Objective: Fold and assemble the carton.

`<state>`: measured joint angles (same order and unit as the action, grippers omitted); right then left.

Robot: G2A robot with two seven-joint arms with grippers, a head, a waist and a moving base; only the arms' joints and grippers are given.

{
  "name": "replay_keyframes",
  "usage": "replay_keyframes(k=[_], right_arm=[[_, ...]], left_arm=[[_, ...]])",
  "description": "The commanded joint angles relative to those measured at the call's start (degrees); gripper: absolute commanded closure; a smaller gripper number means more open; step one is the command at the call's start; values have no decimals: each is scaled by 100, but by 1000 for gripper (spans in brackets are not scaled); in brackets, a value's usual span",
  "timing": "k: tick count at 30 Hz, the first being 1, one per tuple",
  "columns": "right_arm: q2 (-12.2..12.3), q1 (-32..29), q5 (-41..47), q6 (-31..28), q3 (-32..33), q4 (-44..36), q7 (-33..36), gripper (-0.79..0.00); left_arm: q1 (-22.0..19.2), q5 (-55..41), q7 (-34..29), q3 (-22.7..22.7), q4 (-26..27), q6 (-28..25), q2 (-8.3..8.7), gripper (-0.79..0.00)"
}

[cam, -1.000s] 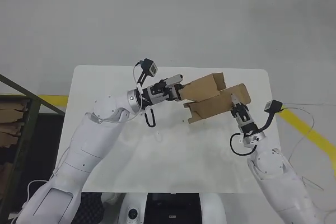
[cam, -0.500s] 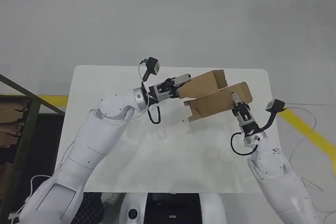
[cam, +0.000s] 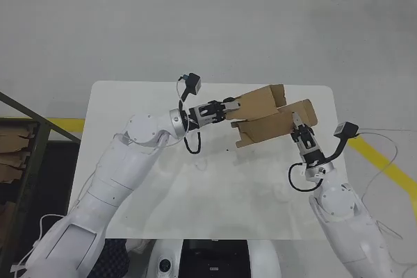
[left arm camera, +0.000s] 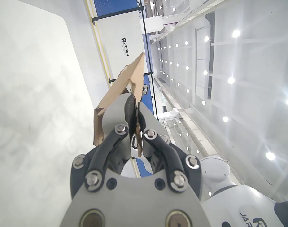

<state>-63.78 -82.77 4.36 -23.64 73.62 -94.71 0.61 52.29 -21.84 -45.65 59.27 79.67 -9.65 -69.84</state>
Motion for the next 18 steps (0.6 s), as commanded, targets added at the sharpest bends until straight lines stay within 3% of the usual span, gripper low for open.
replay_keyframes(k=[1, 3, 4, 5, 6, 18], right_arm=[[-8, -24, -2, 12, 28, -24, 9, 0], [-16, -54, 12, 6, 59, -55, 18, -31], [-19, -68, 30, -7, 75, -74, 50, -259], [-19, -82, 44, -11, 100, -84, 99, -696], [-17, -91, 81, -22, 132, -96, 169, -785], [84, 156, 832, -283, 741, 367, 1943, -785]], left_arm=[[-13, 5, -15, -8, -26, 14, -6, 0], [-23, 21, -40, -15, -43, 24, -10, 0], [-26, 26, -46, -16, -51, 26, -12, 0], [-28, 39, -59, -18, -60, 33, -14, 0], [-32, 56, -77, -19, -61, 35, -14, 0], [37, 176, -832, 200, 20, -216, 72, 0]])
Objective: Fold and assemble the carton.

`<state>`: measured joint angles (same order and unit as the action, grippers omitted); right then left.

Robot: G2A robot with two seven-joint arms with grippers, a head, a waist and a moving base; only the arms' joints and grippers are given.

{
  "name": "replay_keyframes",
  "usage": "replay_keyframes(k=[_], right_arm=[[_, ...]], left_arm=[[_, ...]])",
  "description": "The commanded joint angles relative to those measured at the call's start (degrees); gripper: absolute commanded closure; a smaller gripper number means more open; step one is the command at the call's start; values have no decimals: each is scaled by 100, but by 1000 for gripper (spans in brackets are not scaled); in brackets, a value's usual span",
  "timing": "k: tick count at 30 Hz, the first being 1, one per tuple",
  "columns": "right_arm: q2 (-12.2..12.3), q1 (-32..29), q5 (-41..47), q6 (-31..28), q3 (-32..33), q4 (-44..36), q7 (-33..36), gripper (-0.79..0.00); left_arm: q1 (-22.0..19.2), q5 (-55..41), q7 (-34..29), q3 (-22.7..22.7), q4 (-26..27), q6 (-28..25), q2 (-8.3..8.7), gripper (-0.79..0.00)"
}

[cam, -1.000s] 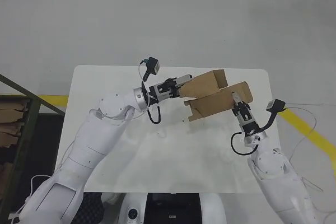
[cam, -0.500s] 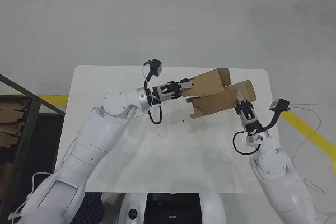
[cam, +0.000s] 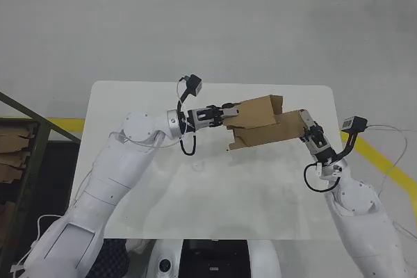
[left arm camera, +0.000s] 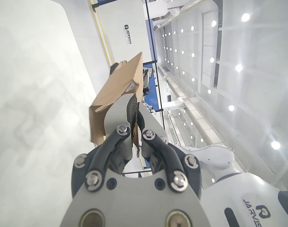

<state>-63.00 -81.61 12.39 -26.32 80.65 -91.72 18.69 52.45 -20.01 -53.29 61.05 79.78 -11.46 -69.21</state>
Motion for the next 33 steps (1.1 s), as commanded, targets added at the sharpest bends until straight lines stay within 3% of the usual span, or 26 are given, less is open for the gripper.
replay_keyframes(k=[1, 9, 12, 21, 31, 33], right_arm=[[13, 82, 52, -39, 72, 130, 250, -785], [106, 462, 73, -249, 462, 549, 1296, -785], [157, 570, 277, -365, 523, 566, 2119, -785], [221, 789, 2092, -409, 276, 759, 4787, -785], [212, 1172, 2077, -404, -73, 1114, 5396, -785], [202, 1251, 2067, -406, -151, 1163, 5398, -720]], left_arm=[[33, 26, -116, 50, 14, -64, 20, 0], [139, 393, -500, 185, 141, -267, 107, 0], [162, 457, -600, 198, 171, -328, 126, 0], [142, 432, -921, 132, 112, -856, 140, 0], [80, 128, -1370, -13, -41, -1147, 137, 0], [81, 100, -1365, -29, -78, -1156, 136, 0]])
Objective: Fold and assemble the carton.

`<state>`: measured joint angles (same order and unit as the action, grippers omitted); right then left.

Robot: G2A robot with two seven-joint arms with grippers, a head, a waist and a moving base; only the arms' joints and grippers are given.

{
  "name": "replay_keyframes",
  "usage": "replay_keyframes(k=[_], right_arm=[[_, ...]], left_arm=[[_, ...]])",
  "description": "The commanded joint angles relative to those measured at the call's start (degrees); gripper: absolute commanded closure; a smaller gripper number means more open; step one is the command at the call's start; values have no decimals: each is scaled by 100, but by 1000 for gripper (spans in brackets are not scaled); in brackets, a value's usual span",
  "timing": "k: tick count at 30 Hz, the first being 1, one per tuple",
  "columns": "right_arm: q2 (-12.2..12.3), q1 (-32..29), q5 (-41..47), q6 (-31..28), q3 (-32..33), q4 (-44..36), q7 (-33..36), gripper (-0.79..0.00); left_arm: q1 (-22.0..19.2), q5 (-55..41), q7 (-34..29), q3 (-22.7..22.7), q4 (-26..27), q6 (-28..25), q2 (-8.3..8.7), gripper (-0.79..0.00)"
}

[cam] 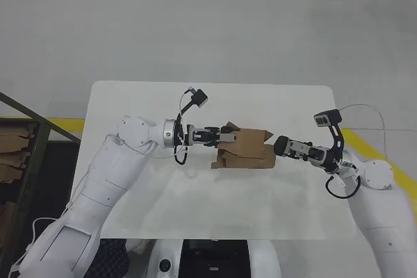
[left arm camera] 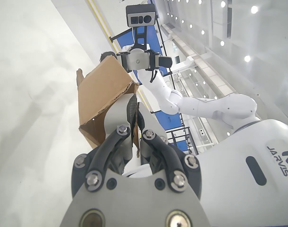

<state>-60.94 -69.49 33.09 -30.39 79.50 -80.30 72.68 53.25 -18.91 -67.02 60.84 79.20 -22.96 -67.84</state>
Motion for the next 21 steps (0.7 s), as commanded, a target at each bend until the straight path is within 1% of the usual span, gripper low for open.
replay_keyframes(k=[1, 5, 8, 9, 11, 13, 16, 18, 21], right_arm=[[-9, 72, 1, 2, -74, 33, 10, -720], [-24, 131, 76, -2, -207, 11, 98, -720], [-36, 148, 131, 4, -295, -8, 100, -699], [-43, 156, 137, 7, -330, -8, 71, -683], [-59, 176, 117, 9, -415, -1, -12, -622], [-76, 200, 92, 22, -506, 16, -96, -610], [-96, 241, 67, 48, -621, 30, -150, -548], [-105, 256, 86, 64, -679, 25, -131, -533], [-115, 280, 59, 96, -756, 44, -132, -459]], left_arm=[[2, -27, 19, -10, -47, -10, 0, 0], [7, -113, 96, 14, -132, -37, 3, 0], [14, -215, 54, -4, -160, -51, 2, 0], [17, -258, 31, -16, -170, -67, -1, 0], [21, -339, 3, -40, -197, -89, -5, 0], [26, -386, 16, -58, -233, -99, -10, 0], [22, -403, 48, -81, -295, -79, -14, 0], [21, -413, 75, -87, -327, -72, -15, 0], [22, -423, 79, -94, -344, -84, -14, 0]])
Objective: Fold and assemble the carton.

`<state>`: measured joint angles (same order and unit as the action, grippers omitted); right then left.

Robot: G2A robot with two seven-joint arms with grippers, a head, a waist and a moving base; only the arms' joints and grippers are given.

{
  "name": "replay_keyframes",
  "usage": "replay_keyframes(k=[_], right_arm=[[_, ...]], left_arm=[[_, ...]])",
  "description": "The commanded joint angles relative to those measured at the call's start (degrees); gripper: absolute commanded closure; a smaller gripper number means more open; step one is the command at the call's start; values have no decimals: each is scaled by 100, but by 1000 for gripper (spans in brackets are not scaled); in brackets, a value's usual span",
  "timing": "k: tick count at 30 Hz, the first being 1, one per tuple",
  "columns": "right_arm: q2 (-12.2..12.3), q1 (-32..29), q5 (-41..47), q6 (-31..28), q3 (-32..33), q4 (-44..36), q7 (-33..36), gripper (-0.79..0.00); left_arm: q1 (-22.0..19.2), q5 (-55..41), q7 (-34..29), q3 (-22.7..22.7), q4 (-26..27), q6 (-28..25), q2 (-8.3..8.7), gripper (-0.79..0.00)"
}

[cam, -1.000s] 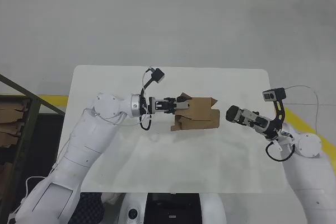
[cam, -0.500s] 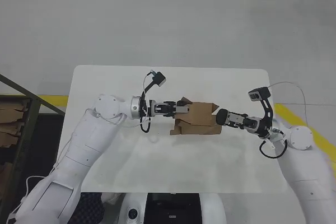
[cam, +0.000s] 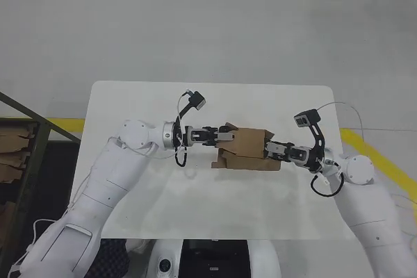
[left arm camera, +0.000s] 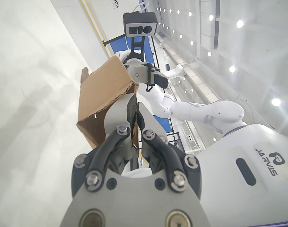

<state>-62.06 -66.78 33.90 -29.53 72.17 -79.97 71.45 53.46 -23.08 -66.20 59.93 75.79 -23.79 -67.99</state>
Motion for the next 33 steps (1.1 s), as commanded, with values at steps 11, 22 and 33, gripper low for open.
replay_keyframes(k=[11, 22, 33], right_arm=[[-25, 175, -282, 104, -204, 166, -117, -308], [-1, 297, -418, 101, -222, 309, 58, -43], [-27, 360, -325, 99, -342, 483, -88, 0]], left_arm=[[-36, 110, 21, -104, 49, 75, -6, 0], [-107, 96, -8, -146, 13, 216, -7, 0], [-137, 53, -13, -138, 7, 289, 1, -785]])
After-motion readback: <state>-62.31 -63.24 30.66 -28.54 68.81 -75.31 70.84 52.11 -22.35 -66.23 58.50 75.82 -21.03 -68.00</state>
